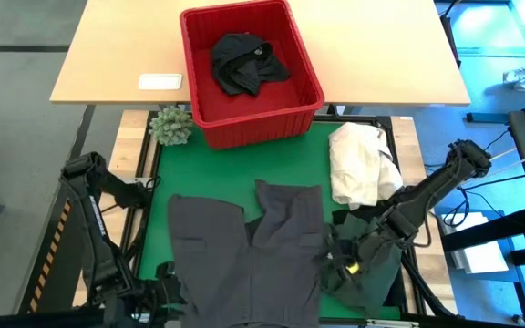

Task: Fold laundry
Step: Fold the gray pants

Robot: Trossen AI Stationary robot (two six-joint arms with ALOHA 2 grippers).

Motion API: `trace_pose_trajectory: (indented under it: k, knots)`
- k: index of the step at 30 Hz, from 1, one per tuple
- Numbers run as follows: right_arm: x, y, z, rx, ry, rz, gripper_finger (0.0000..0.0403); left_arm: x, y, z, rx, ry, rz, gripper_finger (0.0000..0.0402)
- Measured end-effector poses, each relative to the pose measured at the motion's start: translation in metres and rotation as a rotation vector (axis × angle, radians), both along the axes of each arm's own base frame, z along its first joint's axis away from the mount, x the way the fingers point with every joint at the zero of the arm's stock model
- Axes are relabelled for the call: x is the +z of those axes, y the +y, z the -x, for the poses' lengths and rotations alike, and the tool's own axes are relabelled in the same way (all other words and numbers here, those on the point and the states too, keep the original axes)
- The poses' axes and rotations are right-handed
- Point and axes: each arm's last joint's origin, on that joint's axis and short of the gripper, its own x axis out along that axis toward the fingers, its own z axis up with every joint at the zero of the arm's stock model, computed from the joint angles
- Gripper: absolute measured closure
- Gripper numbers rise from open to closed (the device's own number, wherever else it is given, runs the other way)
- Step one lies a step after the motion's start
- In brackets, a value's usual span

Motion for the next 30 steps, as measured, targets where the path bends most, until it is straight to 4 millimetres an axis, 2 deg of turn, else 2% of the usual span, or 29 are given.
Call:
trace_pose_trajectory:
  k: [3,6,11,16,21,25,30]
  knots:
    - [-0.003,-0.016,-0.008,-0.109,0.018,0.058,0.0214,0.002,0.009,0.001,0.046,-0.077,-0.129,0.0299]
    - [-0.009,-0.036,-0.019,-0.199,0.079,0.082,0.0234,-0.003,0.024,0.0,0.119,-0.11,-0.304,0.0301]
    - [-0.026,-0.068,-0.041,-0.292,0.179,0.127,0.0307,-0.019,0.05,-0.006,0.251,-0.052,-0.47,0.0301]
    - [-0.052,-0.09,-0.063,-0.272,0.292,0.167,0.0391,-0.059,0.071,-0.014,0.31,0.054,-0.536,0.0302]
    - [-0.079,-0.102,-0.08,-0.242,0.383,0.173,0.0384,-0.099,0.085,-0.017,0.363,0.084,-0.502,0.0302]
    - [-0.098,-0.106,-0.088,-0.207,0.451,0.163,0.0398,-0.124,0.091,-0.017,0.374,0.08,-0.447,0.0304]
    - [-0.121,-0.112,-0.095,-0.215,0.527,0.177,0.0394,-0.152,0.104,-0.015,0.369,0.143,-0.399,0.0319]
